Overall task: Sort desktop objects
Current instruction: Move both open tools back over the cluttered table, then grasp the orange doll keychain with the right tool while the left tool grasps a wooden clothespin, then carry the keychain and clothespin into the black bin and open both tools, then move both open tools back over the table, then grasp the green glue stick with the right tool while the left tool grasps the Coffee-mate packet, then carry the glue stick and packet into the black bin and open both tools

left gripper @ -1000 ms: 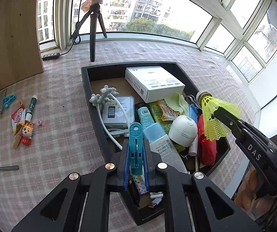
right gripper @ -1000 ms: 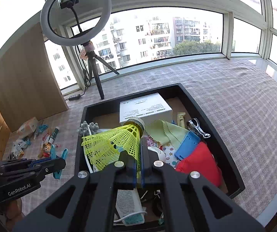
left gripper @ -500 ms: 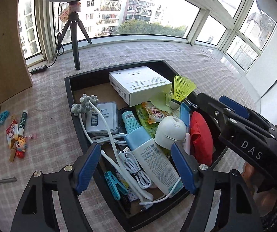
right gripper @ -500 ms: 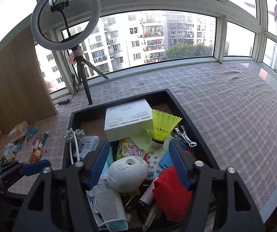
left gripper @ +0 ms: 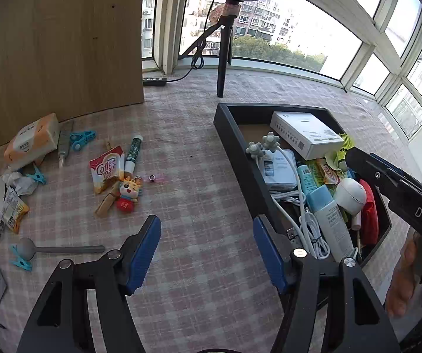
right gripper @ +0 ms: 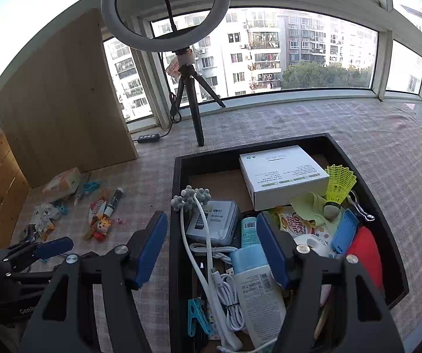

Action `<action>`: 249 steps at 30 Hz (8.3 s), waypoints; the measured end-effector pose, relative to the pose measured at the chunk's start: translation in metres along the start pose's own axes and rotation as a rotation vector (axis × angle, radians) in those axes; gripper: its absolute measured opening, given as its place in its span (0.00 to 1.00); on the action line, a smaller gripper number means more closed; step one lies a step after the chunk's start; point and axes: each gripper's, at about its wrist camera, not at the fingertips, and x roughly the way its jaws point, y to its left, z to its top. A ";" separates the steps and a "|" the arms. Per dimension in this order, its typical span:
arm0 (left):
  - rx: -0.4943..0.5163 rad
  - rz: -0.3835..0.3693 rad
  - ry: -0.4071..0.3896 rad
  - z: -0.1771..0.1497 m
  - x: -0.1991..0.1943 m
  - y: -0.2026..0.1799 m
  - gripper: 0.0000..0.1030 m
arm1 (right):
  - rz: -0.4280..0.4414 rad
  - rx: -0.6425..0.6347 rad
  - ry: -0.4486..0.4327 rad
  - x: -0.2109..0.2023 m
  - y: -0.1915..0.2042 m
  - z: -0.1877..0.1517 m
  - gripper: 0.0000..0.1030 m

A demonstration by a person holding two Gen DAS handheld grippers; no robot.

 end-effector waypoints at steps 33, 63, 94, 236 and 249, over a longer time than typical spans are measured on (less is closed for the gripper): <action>0.146 0.047 0.125 0.017 0.084 0.113 0.43 | 0.150 -0.093 0.415 0.183 0.169 -0.025 0.38; 0.149 0.087 0.100 0.029 0.102 0.111 0.11 | 0.160 -0.116 0.494 0.203 0.171 -0.024 0.34; 0.047 -0.007 0.020 0.014 0.020 0.099 0.11 | 0.173 -0.056 0.344 0.112 0.114 -0.023 0.20; 0.014 -0.015 -0.024 0.083 0.029 0.044 0.12 | 0.073 0.027 0.284 0.107 0.059 0.038 0.15; 0.220 -0.135 -0.025 0.083 0.026 -0.096 0.12 | -0.106 0.173 0.194 0.040 -0.068 0.027 0.15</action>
